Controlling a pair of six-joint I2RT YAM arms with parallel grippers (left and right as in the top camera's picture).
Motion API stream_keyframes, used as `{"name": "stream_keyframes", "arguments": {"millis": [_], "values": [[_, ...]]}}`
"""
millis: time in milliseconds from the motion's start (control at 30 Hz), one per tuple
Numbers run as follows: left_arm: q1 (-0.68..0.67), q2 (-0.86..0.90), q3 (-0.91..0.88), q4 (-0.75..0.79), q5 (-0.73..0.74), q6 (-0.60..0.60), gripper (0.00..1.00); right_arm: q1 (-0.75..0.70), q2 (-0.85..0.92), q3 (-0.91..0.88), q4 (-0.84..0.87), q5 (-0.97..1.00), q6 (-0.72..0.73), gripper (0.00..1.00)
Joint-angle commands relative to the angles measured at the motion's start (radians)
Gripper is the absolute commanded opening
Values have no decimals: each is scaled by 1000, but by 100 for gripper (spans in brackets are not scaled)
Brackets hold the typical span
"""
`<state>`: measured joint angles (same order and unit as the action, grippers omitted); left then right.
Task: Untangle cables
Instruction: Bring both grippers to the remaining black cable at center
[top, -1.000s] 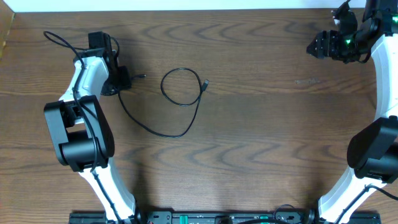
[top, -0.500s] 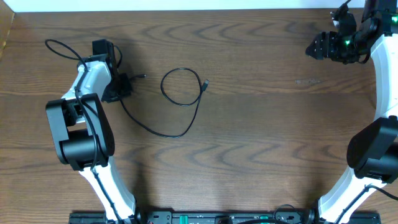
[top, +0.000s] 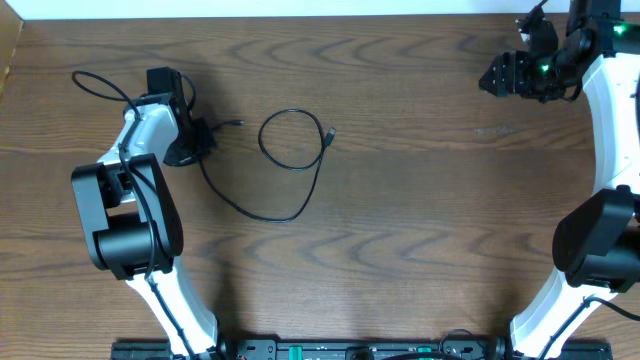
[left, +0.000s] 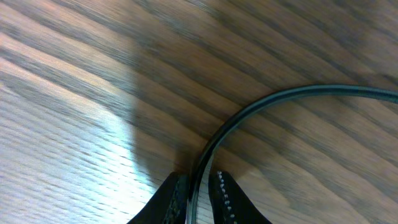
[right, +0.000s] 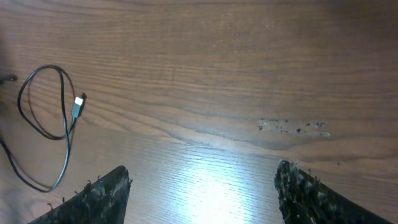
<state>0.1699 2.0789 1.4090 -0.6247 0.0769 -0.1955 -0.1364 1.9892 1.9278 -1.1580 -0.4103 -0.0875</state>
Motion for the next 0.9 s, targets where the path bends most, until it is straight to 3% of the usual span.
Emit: {"name": "stream_keyframes", "arguments": {"millis": [0,300,667,867], "values": [[-40,48,-68,10,159,-10,19,23,-7,-10,2,0,-3,72],[-158,48,-68,199,351,-99,13,137,-7,-61,23,0,-3,71],[-369,48,-68,368,357,-174,13,286,-7,-277,237,-27,43,71],[-486,48,-68,418,348,-173,13,321,-7,-310,280,-26,49,70]]}}
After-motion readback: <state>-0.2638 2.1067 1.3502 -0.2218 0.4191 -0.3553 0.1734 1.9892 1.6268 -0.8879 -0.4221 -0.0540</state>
